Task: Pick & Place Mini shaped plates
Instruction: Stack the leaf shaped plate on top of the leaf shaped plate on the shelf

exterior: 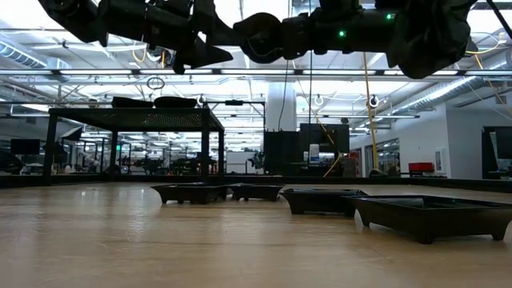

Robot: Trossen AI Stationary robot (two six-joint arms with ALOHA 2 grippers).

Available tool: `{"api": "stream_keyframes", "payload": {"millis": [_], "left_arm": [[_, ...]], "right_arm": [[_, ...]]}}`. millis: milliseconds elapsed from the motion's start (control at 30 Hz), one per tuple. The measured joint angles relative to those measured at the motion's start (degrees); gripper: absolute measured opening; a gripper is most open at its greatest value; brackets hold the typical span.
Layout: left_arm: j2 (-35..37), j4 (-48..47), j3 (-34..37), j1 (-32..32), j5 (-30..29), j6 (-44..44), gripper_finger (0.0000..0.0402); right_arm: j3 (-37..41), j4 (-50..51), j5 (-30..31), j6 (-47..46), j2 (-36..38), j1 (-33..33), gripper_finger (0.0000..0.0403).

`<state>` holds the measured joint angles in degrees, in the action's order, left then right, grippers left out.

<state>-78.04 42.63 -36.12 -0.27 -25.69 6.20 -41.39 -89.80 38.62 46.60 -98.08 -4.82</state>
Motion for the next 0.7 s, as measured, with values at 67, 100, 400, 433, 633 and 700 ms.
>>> {"api": "stream_keyframes", "payload": {"millis": [67,100,400,433,633,700], "left_arm": [[0.00,0.09,0.00,0.01,0.00,-0.01,0.0231],[0.00,0.47,0.00,0.00,0.00,-0.02,0.0224],[0.00,2.01,0.01,0.40,0.22,-0.29,0.0155],[0.00,2.04,0.02,0.51,0.23,-0.23,0.0146],[0.00,2.50,0.01,0.63,0.37,0.38,0.0075],[0.00,2.74,0.02,0.61,0.46,0.15,0.0047]], "right_arm": [[-0.02,-0.02,-1.88,-0.78,0.00,0.00,0.0000],[-0.02,-0.01,-2.89,-1.07,0.00,0.08,0.0000],[-0.35,-0.04,-4.22,-1.17,0.00,0.24,0.0000],[-0.35,-0.04,-4.22,-1.19,0.00,0.24,0.0000],[-0.35,0.02,-4.35,-2.05,0.00,0.24,0.0000],[-0.35,0.14,-4.38,-2.18,0.00,0.24,0.0000]]}}
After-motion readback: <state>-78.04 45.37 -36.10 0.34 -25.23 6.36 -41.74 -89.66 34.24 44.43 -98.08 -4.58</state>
